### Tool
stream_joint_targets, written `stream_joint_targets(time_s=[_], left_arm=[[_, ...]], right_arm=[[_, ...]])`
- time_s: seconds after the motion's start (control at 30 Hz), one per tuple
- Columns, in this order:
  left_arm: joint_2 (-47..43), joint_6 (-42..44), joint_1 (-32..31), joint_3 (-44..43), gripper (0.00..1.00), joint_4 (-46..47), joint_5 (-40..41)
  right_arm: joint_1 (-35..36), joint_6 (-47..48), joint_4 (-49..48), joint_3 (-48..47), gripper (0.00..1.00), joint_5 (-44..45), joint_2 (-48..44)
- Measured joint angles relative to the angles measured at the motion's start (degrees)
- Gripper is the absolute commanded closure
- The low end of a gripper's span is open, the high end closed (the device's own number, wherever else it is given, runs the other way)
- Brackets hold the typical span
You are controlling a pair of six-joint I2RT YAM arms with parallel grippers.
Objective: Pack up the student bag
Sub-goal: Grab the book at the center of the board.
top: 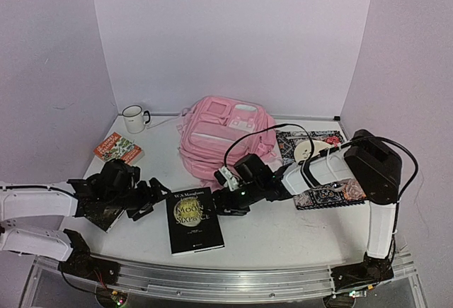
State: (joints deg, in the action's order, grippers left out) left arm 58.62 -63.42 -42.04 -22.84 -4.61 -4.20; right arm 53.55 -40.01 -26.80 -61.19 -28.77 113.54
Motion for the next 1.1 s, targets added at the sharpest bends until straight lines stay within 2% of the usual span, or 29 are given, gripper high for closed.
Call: stream_joint_targets(time_s=[0.23,0.43,0.6,0.83,1.0,1.1], left_arm=[[12.10,-0.47,0.15,-1.80,0.09,-0.82,-4.26],[20.61,-0.81,0.26,-4.25,0.09,8.33,-10.40],[24.84,-0.91,1.48,-5.65,0.11,13.87,-12.33],[24.11,-3.49,1.74,-3.68,0.16,18.10,-12.69],[18.05,-4.85,1.70,-2.85,0.20,18.04,-12.47],[14.38,-5.60,1.66,-2.85,0.24,22.67,-12.19]], right_arm=[[0.76,-1.71,0.72,-1.23,0.34,0.06,2.20],[0.75,-2.25,0.69,-1.97,0.38,-0.21,3.08],[-0.10,-2.68,1.85,-2.40,0.39,-0.52,3.26],[-0.62,-3.31,1.91,-2.42,0.39,-0.96,3.26],[-0.79,-3.67,1.31,-2.19,0.39,-1.48,3.26],[-1.07,-4.17,-0.17,-1.44,0.39,-2.30,3.24]])
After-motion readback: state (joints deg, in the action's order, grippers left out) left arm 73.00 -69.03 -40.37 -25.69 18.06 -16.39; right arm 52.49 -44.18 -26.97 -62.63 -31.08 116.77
